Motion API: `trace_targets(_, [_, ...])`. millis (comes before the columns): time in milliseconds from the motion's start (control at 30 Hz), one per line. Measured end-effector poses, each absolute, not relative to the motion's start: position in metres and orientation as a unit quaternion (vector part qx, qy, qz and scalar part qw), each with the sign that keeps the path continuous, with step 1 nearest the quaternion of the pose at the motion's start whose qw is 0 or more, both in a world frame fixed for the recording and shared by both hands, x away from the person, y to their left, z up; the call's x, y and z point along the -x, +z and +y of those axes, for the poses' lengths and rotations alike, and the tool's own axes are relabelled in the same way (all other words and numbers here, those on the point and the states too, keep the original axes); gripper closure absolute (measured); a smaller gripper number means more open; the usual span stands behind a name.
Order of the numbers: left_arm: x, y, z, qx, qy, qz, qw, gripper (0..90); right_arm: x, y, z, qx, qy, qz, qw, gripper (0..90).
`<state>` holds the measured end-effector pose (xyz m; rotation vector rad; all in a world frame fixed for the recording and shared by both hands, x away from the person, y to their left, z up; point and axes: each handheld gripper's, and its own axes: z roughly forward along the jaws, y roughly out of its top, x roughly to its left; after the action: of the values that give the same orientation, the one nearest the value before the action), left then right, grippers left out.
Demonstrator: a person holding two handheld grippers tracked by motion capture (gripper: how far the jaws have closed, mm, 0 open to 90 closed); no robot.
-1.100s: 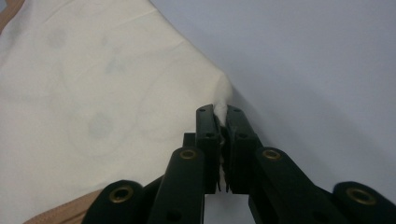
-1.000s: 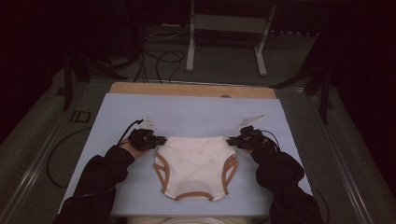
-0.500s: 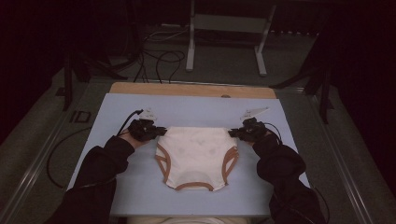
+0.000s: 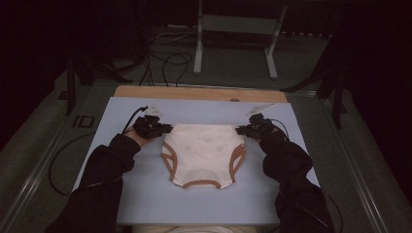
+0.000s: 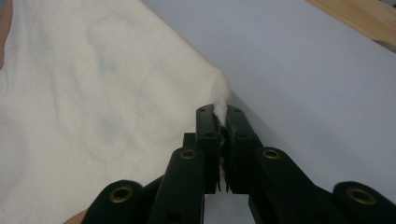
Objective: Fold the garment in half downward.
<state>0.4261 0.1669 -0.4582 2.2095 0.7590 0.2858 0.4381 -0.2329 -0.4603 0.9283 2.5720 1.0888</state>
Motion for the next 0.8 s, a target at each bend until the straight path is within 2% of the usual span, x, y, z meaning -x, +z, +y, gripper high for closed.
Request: trace_targets(800, [-0.456, -0.476, 0.165, -0.855, 0.113, 0.334, 0.381, 86.2, -0.473, -0.479, -0.227, -0.349, 0.35, 0.864, 0.095, 86.2])
